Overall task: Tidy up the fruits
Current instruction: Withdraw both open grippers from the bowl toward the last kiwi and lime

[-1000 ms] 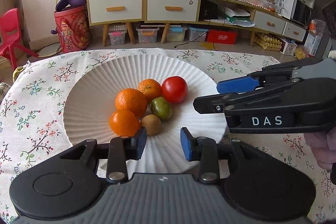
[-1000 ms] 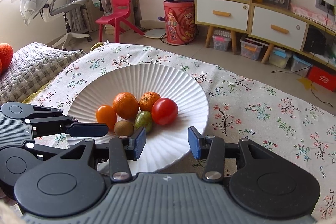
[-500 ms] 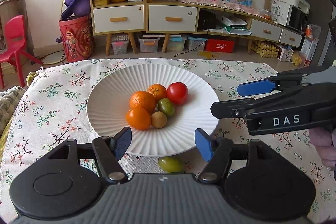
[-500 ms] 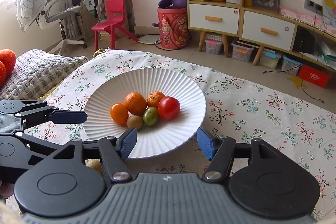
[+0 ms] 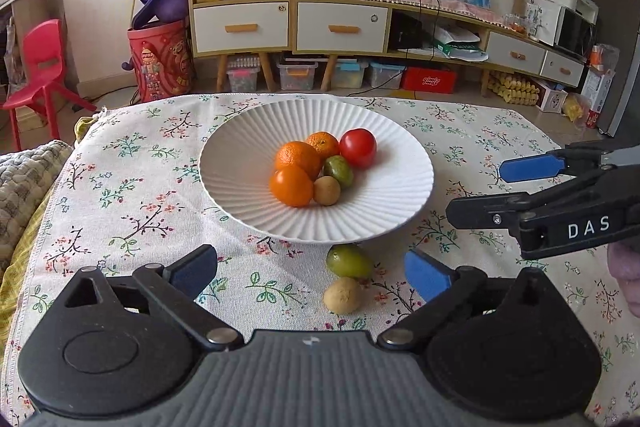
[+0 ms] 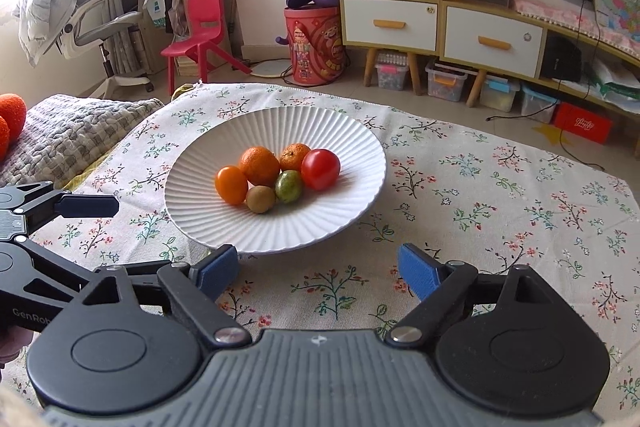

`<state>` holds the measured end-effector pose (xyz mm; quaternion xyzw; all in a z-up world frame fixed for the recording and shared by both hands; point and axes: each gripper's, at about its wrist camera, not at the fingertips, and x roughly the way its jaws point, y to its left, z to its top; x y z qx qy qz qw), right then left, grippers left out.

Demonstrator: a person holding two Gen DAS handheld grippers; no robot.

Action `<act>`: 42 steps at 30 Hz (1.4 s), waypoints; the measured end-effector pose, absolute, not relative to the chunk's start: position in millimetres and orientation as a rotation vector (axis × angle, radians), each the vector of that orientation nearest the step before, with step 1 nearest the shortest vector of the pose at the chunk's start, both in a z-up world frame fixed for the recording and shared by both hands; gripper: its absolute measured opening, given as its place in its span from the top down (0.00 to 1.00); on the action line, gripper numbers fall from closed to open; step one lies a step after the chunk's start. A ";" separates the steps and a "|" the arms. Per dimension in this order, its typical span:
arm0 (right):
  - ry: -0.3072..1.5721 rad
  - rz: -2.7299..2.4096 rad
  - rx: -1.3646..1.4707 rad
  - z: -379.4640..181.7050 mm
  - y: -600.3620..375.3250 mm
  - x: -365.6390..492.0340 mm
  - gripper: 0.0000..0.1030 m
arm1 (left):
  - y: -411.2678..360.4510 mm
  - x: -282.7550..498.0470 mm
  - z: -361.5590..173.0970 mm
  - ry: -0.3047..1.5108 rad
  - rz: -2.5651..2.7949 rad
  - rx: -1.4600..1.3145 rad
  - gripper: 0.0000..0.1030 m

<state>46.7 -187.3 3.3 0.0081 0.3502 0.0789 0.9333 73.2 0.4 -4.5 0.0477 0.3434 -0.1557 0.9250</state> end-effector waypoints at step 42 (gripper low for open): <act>0.828 0.105 -0.027 -33.0 -182.0 28.5 0.04 | -1.2 74.5 -42.9 0.769 -0.423 0.073 0.84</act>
